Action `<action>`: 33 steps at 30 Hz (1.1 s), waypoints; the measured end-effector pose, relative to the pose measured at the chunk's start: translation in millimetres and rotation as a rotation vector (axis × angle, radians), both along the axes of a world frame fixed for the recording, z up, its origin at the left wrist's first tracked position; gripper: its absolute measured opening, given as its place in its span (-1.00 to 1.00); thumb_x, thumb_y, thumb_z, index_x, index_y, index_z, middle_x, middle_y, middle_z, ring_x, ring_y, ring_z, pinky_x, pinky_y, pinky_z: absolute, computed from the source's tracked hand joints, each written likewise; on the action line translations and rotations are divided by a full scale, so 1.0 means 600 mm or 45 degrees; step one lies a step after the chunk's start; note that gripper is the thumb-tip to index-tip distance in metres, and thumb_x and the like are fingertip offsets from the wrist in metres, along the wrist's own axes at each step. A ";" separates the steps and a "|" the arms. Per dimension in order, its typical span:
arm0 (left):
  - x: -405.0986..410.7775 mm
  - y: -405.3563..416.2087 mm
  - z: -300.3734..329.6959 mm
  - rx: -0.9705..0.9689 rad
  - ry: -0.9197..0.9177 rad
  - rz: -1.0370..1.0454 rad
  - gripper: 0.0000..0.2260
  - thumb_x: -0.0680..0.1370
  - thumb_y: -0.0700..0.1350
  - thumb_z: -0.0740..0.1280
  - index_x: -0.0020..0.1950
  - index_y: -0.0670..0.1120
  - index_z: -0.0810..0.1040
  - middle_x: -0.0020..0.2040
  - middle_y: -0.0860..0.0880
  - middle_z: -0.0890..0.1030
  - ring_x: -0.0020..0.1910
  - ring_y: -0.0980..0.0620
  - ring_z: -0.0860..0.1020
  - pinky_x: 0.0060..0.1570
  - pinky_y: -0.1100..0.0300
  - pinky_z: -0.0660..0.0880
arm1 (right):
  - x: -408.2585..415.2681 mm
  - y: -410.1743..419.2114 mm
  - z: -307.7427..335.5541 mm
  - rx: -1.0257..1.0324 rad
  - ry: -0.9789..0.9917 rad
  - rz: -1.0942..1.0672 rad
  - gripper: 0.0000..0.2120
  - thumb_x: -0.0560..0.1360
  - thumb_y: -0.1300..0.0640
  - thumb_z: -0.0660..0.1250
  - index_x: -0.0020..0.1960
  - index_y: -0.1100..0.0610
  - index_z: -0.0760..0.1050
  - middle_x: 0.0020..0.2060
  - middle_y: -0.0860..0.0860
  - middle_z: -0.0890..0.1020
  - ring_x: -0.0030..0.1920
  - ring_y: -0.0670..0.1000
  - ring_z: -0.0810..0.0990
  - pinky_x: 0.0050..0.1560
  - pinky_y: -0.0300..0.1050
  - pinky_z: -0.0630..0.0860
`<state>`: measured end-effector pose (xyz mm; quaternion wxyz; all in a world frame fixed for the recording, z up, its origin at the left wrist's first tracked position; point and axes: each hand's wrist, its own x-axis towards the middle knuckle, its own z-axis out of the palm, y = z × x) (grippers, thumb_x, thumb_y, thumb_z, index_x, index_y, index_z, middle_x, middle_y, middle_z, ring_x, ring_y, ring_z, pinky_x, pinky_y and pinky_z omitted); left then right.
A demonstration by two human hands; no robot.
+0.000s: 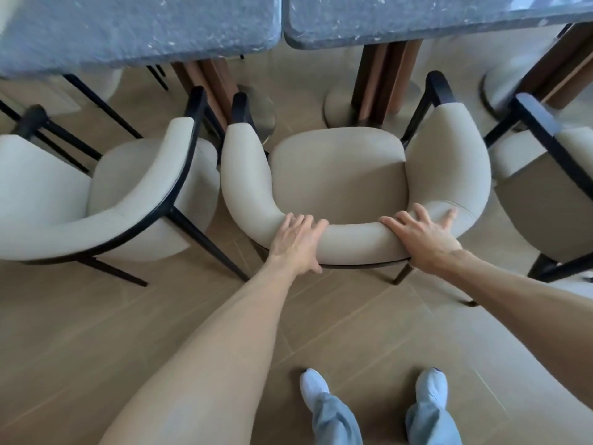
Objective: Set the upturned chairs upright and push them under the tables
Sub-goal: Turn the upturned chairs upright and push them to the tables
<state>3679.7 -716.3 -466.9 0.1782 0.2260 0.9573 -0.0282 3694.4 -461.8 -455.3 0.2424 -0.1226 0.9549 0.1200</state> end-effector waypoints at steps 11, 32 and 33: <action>0.001 -0.007 0.023 0.023 -0.138 0.092 -0.12 0.33 0.17 0.57 0.53 0.02 0.22 0.43 -0.06 0.38 0.49 -0.08 0.25 0.55 -0.12 -0.03 | -0.010 -0.008 0.003 -0.052 -0.045 0.050 0.04 0.35 -0.10 0.55 0.58 -0.09 -0.06 0.43 -0.04 0.23 0.45 0.15 0.14 0.18 0.67 0.27; -0.051 -0.035 0.025 -0.049 -0.147 0.116 -0.09 0.36 0.06 0.59 0.59 0.04 0.17 0.53 -0.04 0.33 0.55 -0.07 0.20 0.52 -0.23 0.00 | -0.045 -0.068 0.022 -0.100 -0.097 -0.093 -0.09 0.29 -0.13 0.60 0.50 0.00 0.21 0.36 0.07 0.40 0.40 0.25 0.25 0.18 0.73 0.16; -0.055 -0.040 0.024 -0.045 -0.122 0.107 -0.10 0.36 0.07 0.59 0.58 0.03 0.19 0.51 -0.04 0.36 0.52 -0.07 0.24 0.51 -0.20 0.04 | -0.047 -0.072 0.021 -0.123 -0.094 -0.104 -0.08 0.29 -0.12 0.60 0.50 0.00 0.20 0.37 0.07 0.39 0.42 0.26 0.23 0.18 0.74 0.14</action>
